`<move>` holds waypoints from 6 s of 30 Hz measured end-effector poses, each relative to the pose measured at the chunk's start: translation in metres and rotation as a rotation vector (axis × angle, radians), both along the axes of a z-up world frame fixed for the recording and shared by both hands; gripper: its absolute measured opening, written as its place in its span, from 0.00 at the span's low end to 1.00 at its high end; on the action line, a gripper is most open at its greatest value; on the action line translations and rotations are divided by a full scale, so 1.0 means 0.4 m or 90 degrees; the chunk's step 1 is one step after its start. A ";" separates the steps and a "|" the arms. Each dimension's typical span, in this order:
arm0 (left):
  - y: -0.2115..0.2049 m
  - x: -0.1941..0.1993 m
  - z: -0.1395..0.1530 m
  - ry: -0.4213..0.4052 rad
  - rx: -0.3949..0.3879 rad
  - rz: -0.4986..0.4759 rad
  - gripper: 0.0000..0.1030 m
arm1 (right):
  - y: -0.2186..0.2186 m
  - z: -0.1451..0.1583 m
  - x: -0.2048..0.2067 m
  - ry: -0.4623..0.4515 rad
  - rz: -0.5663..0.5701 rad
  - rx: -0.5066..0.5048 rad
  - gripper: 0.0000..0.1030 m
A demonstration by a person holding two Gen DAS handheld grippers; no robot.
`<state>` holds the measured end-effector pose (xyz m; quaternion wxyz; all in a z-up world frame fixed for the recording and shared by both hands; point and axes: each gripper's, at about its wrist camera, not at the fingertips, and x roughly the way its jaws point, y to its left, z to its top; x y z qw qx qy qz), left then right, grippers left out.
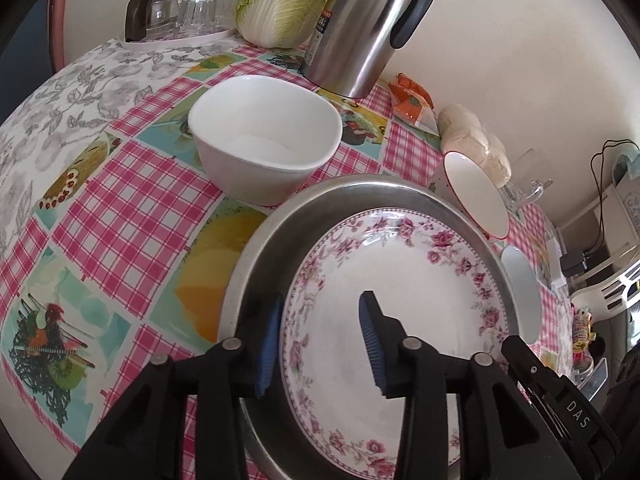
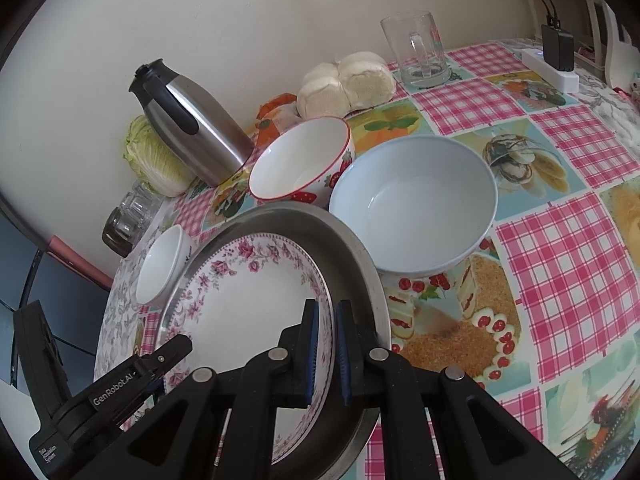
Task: Organize plates and bowls
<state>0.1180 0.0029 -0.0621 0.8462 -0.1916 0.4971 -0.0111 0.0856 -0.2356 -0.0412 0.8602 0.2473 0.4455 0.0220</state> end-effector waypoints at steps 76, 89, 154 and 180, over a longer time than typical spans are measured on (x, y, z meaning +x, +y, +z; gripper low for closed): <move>-0.015 0.162 0.192 -0.153 0.021 -0.120 1.00 | -0.070 0.135 0.133 -0.080 0.043 -0.099 1.00; -0.144 0.286 0.206 -0.144 0.122 -0.233 1.00 | -0.094 0.169 0.281 -0.073 0.033 -0.191 1.00; -0.260 0.293 0.133 -0.007 0.097 -0.214 0.11 | 0.012 0.159 0.318 0.025 0.166 -0.245 0.07; -0.103 -0.019 0.136 -0.018 0.044 -0.095 0.11 | 0.126 0.171 0.016 0.006 0.182 -0.176 0.08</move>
